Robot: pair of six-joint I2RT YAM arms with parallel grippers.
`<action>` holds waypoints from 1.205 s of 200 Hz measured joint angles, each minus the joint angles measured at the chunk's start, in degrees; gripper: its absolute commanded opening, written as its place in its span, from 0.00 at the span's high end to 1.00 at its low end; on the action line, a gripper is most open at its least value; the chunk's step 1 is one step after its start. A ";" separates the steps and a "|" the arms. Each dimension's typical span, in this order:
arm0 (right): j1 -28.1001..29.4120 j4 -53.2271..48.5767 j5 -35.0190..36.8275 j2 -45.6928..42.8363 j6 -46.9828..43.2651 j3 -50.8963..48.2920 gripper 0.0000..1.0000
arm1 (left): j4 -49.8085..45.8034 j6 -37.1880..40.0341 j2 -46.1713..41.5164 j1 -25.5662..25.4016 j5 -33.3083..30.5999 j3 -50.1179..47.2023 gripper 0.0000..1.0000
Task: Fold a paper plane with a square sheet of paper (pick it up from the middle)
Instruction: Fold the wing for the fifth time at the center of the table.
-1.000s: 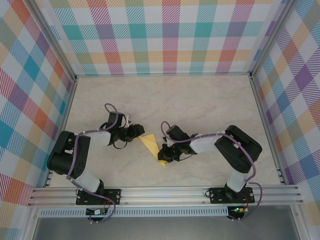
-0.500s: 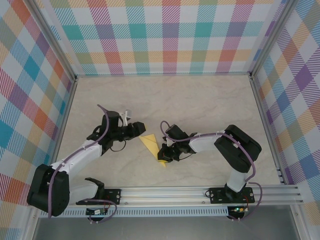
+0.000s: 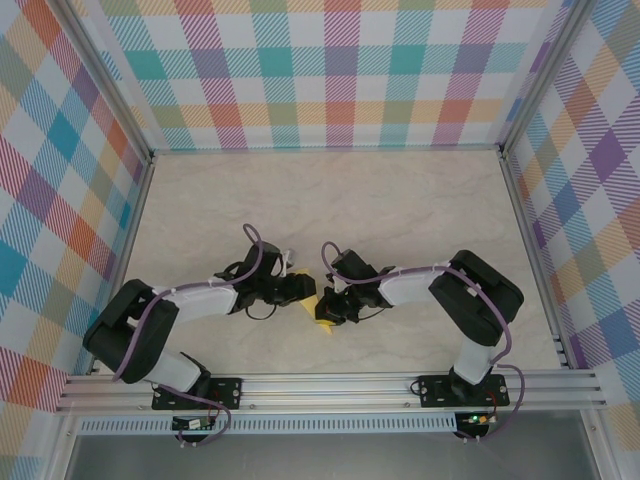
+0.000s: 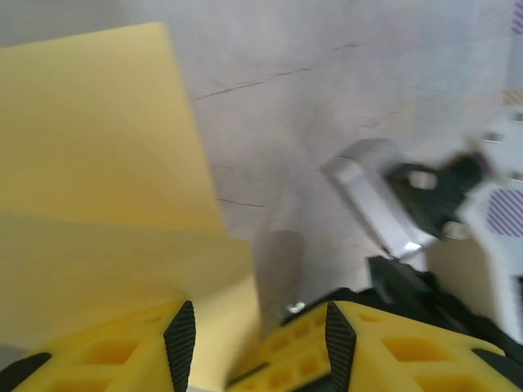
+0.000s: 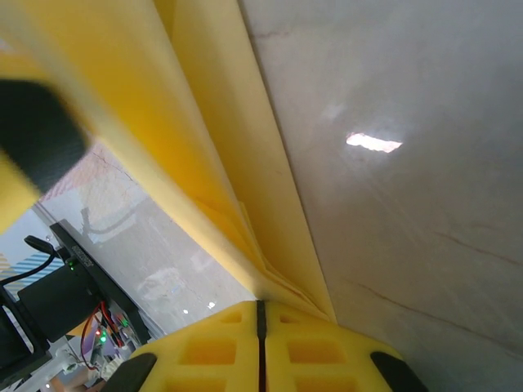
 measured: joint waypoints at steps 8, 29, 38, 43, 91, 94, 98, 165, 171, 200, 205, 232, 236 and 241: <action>0.02 0.13 0.20 -0.22 0.00 -0.22 0.90 | -0.02 -0.02 1.16 0.00 -0.72 0.02 0.53; 0.04 0.07 0.68 -1.25 0.00 -0.90 0.89 | 0.20 -0.22 2.95 0.00 -1.36 0.37 0.55; 0.04 0.02 0.70 -1.75 0.00 -1.07 0.88 | 0.26 -0.31 3.48 0.00 -1.49 0.68 0.55; 0.04 -0.02 0.63 -1.97 0.00 -1.16 0.88 | 0.22 -0.35 3.63 0.00 -1.51 0.81 0.55; 0.04 0.33 -0.07 -2.89 -0.02 -1.14 0.88 | 0.09 -0.66 3.87 0.00 -1.31 0.96 0.55; 0.04 0.35 -0.13 -2.86 -0.02 -1.14 0.88 | 0.09 -0.66 3.87 0.00 -1.31 0.96 0.55; 0.04 0.46 -0.26 -2.82 0.00 -1.14 0.88 | 0.09 -0.66 3.87 0.00 -1.31 0.96 0.55; 0.48 7.10 -1.11 -3.45 0.22 -6.71 0.87 | -0.09 -0.68 3.98 0.00 -1.31 1.09 0.55; 0.50 7.48 -1.14 -3.85 0.22 -7.32 0.87 | -0.17 -0.68 4.00 0.00 -1.31 1.11 0.55; 0.79 7.63 -1.11 -5.90 0.13 -9.33 0.86 | -0.48 -0.70 4.20 0.00 -1.29 1.40 0.56; 0.87 7.39 -1.18 -6.12 0.02 -9.49 0.86 | -0.50 -0.70 4.22 0.00 -1.29 1.42 0.56; 1.25 5.57 -1.75 -7.06 -0.48 -10.03 0.85 | -0.52 -0.87 4.22 0.02 -1.29 1.44 0.55; 1.27 5.16 -1.77 -7.21 -0.68 -10.03 0.85 | -0.55 -0.87 4.22 0.02 -1.29 1.44 0.55; 1.29 4.57 -1.77 -7.43 -0.90 -10.05 0.85 | -0.55 -0.87 4.22 0.02 -1.29 1.46 0.55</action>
